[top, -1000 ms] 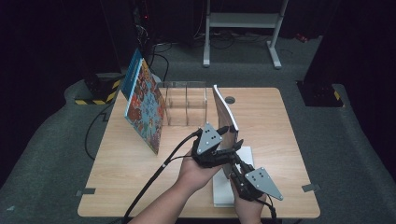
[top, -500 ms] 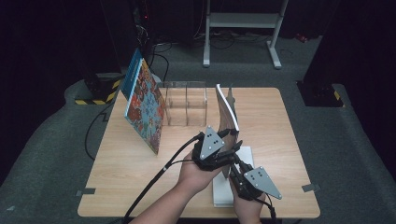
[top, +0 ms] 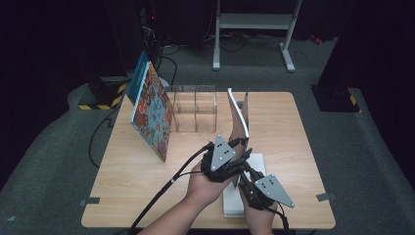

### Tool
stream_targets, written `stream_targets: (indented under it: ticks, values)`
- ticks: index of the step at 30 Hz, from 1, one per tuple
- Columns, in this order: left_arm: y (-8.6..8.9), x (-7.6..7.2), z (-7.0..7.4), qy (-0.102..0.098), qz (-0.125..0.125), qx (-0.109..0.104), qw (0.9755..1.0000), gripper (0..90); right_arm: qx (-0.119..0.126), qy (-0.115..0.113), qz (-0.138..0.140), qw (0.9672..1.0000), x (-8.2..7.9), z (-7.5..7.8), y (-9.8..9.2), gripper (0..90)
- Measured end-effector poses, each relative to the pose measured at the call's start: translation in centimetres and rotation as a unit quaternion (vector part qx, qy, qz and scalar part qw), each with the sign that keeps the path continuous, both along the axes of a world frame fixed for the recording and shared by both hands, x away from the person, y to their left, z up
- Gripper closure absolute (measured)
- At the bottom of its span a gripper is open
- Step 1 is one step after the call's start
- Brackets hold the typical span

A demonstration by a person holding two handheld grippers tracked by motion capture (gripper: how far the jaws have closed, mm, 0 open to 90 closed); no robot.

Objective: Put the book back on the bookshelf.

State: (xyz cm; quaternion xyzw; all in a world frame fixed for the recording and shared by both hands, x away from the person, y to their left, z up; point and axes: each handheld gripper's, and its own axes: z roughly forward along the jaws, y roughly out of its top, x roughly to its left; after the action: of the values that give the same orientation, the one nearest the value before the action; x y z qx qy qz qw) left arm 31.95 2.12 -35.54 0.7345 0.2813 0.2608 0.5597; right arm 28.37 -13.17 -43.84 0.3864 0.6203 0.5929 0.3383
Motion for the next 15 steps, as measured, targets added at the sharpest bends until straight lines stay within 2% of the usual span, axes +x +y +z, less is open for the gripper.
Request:
stream_targets:
  ticks: [5,15]
  values:
    - [0.7,-0.6,-0.2,-0.005,0.016,-0.014,0.9998,63.9,-0.002,0.000,0.009,1.0000,0.1,0.0,0.6,77.8]
    - [1.6,-1.1,-0.4,-0.018,0.034,-0.019,0.9991,73.1,-0.004,0.000,0.025,0.9997,0.5,0.2,1.5,72.9]
